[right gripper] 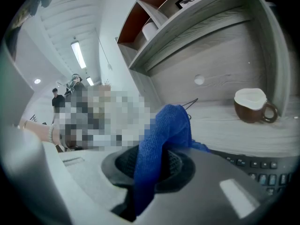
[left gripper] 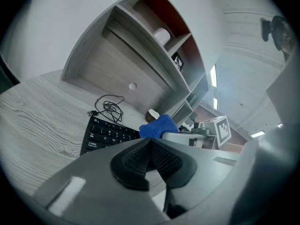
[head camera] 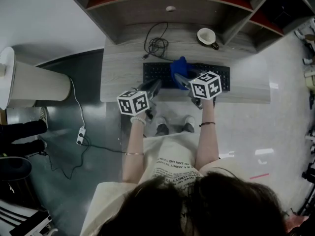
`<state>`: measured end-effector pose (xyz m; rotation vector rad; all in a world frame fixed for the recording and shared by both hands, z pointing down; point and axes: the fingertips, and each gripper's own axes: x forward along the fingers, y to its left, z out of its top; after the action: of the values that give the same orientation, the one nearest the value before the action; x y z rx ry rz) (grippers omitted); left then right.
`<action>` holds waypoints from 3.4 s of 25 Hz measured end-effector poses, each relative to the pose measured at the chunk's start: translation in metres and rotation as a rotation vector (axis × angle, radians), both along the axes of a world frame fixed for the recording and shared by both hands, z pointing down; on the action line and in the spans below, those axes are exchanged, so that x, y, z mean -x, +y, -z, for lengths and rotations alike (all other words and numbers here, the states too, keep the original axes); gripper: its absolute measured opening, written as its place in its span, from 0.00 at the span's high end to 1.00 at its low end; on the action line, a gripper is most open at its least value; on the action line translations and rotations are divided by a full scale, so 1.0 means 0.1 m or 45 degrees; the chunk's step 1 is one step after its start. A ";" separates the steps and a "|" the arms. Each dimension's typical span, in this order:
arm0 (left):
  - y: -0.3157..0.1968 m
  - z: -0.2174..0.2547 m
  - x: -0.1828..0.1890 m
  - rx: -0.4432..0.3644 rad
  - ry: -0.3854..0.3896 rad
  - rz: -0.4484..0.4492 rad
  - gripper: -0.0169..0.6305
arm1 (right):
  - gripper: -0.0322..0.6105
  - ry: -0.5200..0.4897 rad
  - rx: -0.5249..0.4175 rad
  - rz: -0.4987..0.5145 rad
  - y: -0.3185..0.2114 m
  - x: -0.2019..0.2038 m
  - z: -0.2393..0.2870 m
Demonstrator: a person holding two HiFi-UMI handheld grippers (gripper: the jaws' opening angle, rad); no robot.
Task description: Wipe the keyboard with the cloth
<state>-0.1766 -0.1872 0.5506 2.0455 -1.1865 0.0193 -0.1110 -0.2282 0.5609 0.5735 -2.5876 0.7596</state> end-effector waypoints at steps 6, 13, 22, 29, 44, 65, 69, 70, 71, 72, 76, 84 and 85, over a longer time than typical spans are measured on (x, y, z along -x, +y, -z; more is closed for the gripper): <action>0.02 0.00 0.11 -0.001 0.001 0.007 0.97 | 0.86 0.001 0.000 0.009 0.02 0.12 -0.01; 0.06 0.00 0.28 -0.001 -0.004 0.023 0.97 | 0.86 -0.006 0.000 0.020 0.04 0.27 -0.01; 0.11 -0.01 0.49 -0.002 -0.011 0.045 0.97 | 0.86 -0.012 -0.006 0.044 0.09 0.50 -0.01; 0.16 -0.02 0.66 0.000 -0.024 0.069 0.97 | 0.86 -0.027 -0.003 0.067 0.12 0.69 -0.02; 0.23 -0.05 0.96 0.003 -0.033 0.104 0.97 | 0.86 -0.046 0.002 0.095 0.15 1.04 -0.05; 0.26 -0.07 1.32 -0.006 -0.048 0.148 0.97 | 0.86 -0.073 0.014 0.172 0.20 1.54 -0.06; 0.27 -0.07 1.35 -0.012 -0.053 0.151 0.97 | 0.86 -0.094 0.019 0.176 0.21 1.60 -0.05; 0.28 -0.07 1.36 -0.014 -0.054 0.152 0.97 | 0.86 -0.098 0.019 0.179 0.21 1.62 -0.05; 0.28 -0.07 1.37 -0.017 -0.055 0.154 0.97 | 0.86 -0.101 0.019 0.184 0.22 1.64 -0.04; 0.28 -0.07 1.39 -0.019 -0.056 0.157 0.97 | 0.86 -0.103 0.018 0.190 0.23 1.67 -0.04; 0.30 -0.04 1.45 -0.024 -0.056 0.184 0.97 | 0.86 -0.122 0.023 0.231 0.30 1.75 -0.02; 0.30 0.06 1.46 -0.089 -0.109 0.223 0.97 | 0.86 -0.237 -0.008 0.261 0.31 1.76 0.18; 0.30 0.09 1.46 -0.105 -0.121 0.230 0.97 | 0.86 -0.259 -0.021 0.263 0.31 1.74 0.23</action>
<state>-0.3222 -0.1574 0.5419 2.0194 -1.4490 -0.0206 -0.2852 -0.1977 0.5383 0.2377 -2.7851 0.7624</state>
